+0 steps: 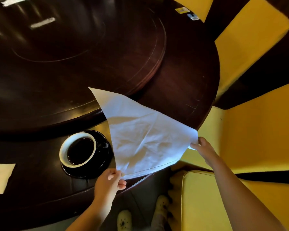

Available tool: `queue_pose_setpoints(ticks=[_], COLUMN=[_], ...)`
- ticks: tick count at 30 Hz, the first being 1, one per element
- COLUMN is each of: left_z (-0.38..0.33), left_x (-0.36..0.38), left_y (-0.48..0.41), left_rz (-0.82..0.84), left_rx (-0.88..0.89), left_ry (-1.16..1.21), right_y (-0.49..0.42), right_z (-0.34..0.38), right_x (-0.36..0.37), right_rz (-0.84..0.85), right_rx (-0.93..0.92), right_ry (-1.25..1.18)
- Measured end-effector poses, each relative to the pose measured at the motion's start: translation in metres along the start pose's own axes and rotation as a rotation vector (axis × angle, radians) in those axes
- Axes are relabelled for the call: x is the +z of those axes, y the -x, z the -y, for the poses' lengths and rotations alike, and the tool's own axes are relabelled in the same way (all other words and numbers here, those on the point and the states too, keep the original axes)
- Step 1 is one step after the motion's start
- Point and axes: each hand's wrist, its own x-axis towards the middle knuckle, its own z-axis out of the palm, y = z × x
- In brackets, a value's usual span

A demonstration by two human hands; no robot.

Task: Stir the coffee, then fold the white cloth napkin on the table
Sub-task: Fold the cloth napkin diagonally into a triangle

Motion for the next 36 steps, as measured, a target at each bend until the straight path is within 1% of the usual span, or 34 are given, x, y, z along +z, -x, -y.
queue_pose_setpoints(ticks=[4, 7, 10, 12, 15, 17, 19, 20, 23, 25, 29, 34, 36], left_z=[0.002, 0.004, 0.003, 0.001, 0.001, 0.001, 0.001, 0.001, -0.001, -0.002, -0.006, -0.020, -0.028], left_x=[0.002, 0.001, 0.001, 0.002, 0.002, 0.002, 0.002, 0.002, 0.001, 0.002, 0.017, 0.057, 0.075], left_y=[-0.005, -0.010, -0.010, -0.010, -0.010, -0.010, -0.009, -0.009, -0.007, -0.008, -0.005, 0.003, 0.002], left_rz=[-0.036, -0.046, -0.039, -0.040, -0.043, -0.046, -0.052, -0.056, -0.060, -0.054, -0.008, 0.047, 0.068], left_rx=[-0.042, -0.067, -0.084, -0.088, -0.099, -0.095, -0.086, -0.082, -0.087, -0.113, -0.191, -0.269, -0.290], left_ry=[0.025, 0.035, 0.036, 0.033, 0.004, -0.023, -0.050, -0.063, -0.084, -0.067, 0.023, 0.143, 0.163], right_y=[0.008, 0.017, 0.027, 0.028, 0.029, 0.028, 0.029, 0.029, 0.031, 0.029, 0.013, -0.025, -0.037], right_z=[-0.012, -0.018, -0.019, -0.021, -0.018, -0.015, -0.010, -0.008, 0.006, 0.018, 0.046, 0.091, 0.117], right_x=[-0.022, -0.044, -0.063, -0.074, -0.084, -0.091, -0.097, -0.101, -0.114, -0.120, -0.123, -0.126, -0.127], right_rz=[0.022, 0.147, 0.221, 0.213, 0.163, 0.197, 0.257, 0.253, 0.164, 0.124, -0.037, -0.275, -0.317], right_rx=[-0.016, -0.004, 0.093, 0.165, 0.225, 0.210, 0.161, 0.147, 0.070, 0.012, -0.072, -0.169, -0.232], right_ry=[-0.032, -0.074, -0.114, -0.110, -0.190, -0.174, -0.105, -0.056, 0.132, 0.194, 0.195, 0.094, 0.149])
